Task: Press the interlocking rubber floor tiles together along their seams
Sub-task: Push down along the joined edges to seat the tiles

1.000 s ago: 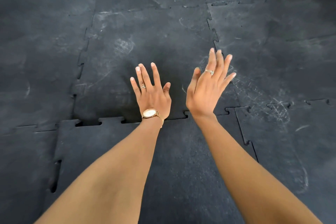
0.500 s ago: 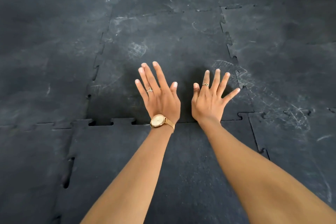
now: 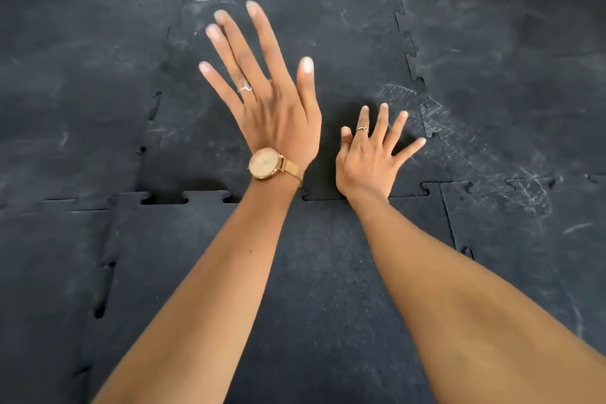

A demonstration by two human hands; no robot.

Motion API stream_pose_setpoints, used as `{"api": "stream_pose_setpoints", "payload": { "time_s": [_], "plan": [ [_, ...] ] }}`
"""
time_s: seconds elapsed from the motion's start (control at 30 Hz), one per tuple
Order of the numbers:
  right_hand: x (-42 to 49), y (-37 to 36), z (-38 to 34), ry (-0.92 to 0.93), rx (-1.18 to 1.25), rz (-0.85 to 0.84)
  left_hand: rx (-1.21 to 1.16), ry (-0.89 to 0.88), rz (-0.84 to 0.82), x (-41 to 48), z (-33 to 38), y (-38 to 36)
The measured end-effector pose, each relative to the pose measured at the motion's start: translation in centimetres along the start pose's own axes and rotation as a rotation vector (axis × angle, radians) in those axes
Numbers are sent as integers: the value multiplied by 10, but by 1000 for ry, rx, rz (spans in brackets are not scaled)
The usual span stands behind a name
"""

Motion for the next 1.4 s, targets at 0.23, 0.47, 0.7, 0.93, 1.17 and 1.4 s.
{"api": "stream_pose_setpoints", "payload": {
  "time_s": [0.23, 0.47, 0.7, 0.93, 1.17, 1.4],
  "plan": [
    [-1, 4, -2, -12, 26, -21, -20, 71, -514, -72, 4, -32],
    [1, 2, -2, -2, -6, -57, -236, 411, -269, -76, -55, 26],
    [-7, 11, -4, 88, 54, -20, 37, 323, -707, -169, -84, 59],
    [-93, 4, 7, 15, 71, -171, 50, 301, -712, -167, -87, 55],
    [-86, 12, 14, -497, 278, -469, 20, 307, -710, -165, -89, 54],
    [-84, 18, 12, -573, 211, -572, 7, 299, -719, -164, -89, 57]
  ]
}}
Point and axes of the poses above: each hand's wrist, its own x-axis towards the middle knuckle, its own y-axis out of the back of the hand, z = x × y, the point moved 4 cm from there along x, towards the middle knuckle, and after that the axes turned 14 degrees about -y, right-handed, at the moved point
